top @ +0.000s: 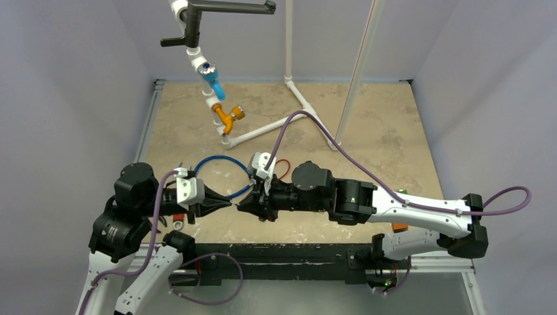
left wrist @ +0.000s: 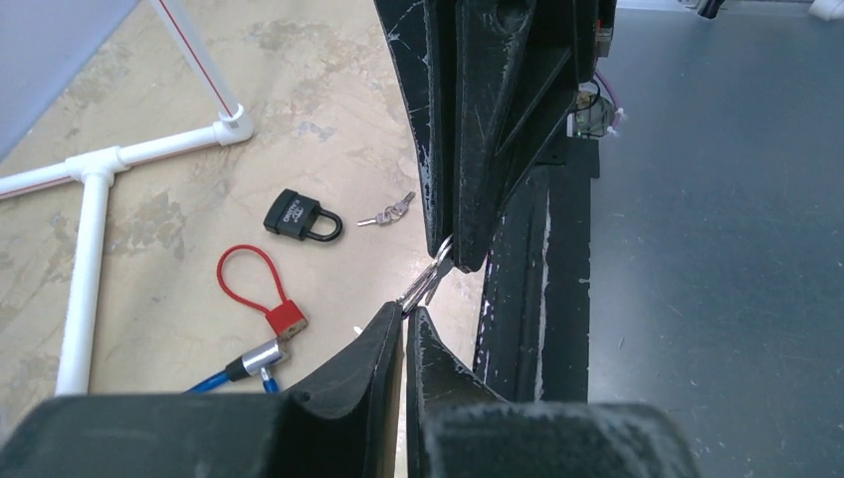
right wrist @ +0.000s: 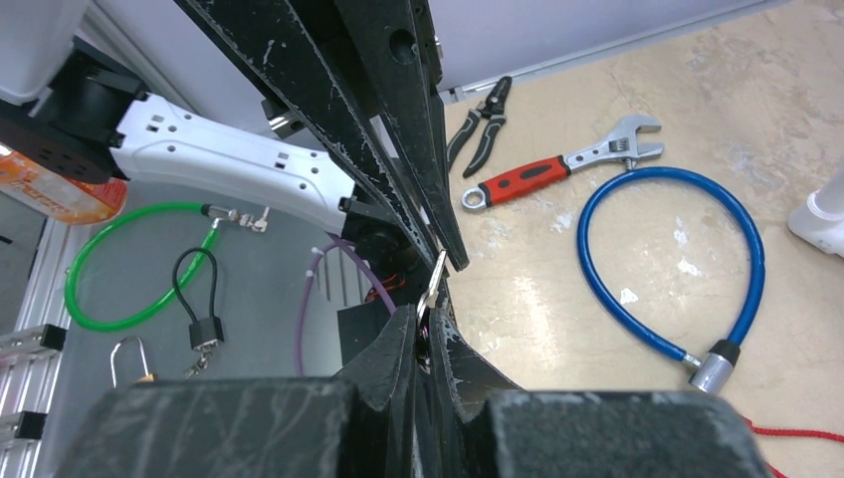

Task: Unlock with the key
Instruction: Pick up the key from the center of the board.

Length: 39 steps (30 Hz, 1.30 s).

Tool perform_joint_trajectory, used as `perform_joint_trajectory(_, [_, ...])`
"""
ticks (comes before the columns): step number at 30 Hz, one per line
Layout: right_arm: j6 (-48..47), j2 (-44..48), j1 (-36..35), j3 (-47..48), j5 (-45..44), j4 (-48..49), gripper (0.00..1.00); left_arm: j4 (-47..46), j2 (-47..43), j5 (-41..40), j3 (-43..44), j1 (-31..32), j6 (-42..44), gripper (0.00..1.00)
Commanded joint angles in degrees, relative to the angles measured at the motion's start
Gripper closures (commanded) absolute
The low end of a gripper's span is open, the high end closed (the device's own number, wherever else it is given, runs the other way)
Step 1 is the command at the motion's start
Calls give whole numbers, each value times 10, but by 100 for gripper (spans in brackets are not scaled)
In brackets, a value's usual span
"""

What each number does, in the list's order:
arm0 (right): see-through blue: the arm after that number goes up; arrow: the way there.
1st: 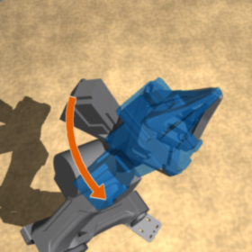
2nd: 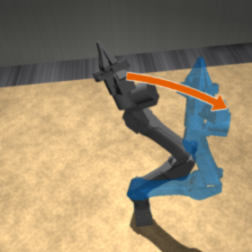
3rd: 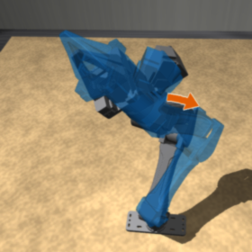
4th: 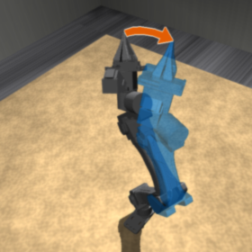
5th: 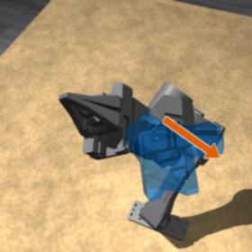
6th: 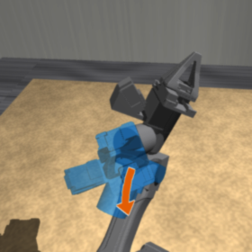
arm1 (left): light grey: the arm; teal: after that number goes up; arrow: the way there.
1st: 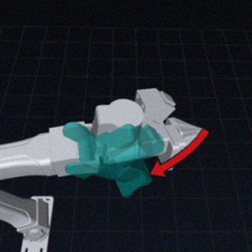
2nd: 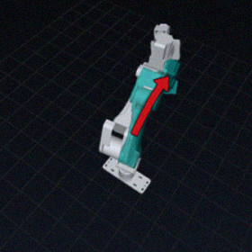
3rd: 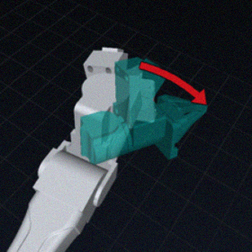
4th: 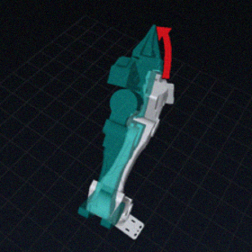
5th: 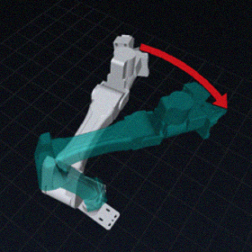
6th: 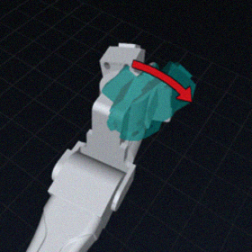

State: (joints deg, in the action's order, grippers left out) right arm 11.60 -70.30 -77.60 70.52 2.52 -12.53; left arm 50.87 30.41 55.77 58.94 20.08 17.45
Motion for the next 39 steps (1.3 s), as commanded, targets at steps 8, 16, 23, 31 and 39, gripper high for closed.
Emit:
perform_joint_trajectory(8, [0,3,-1,7,-23,41,100,-9,-8,33,13,4,-20,100])
perform_joint_trajectory(16, [5,-1,-2,0,-72,28,75,9,-9,54,24,4,-24,100])
perform_joint_trajectory(23, [5,-2,-1,6,-87,17,46,30,-4,64,29,4,-16,100])
perform_joint_trajectory(31, [-47,46,-1,7,-42,16,36,63,17,45,39,4,7,100])
perform_joint_trajectory(39, [-113,53,-1,-6,58,28,38,45,38,15,44,4,-21,100])
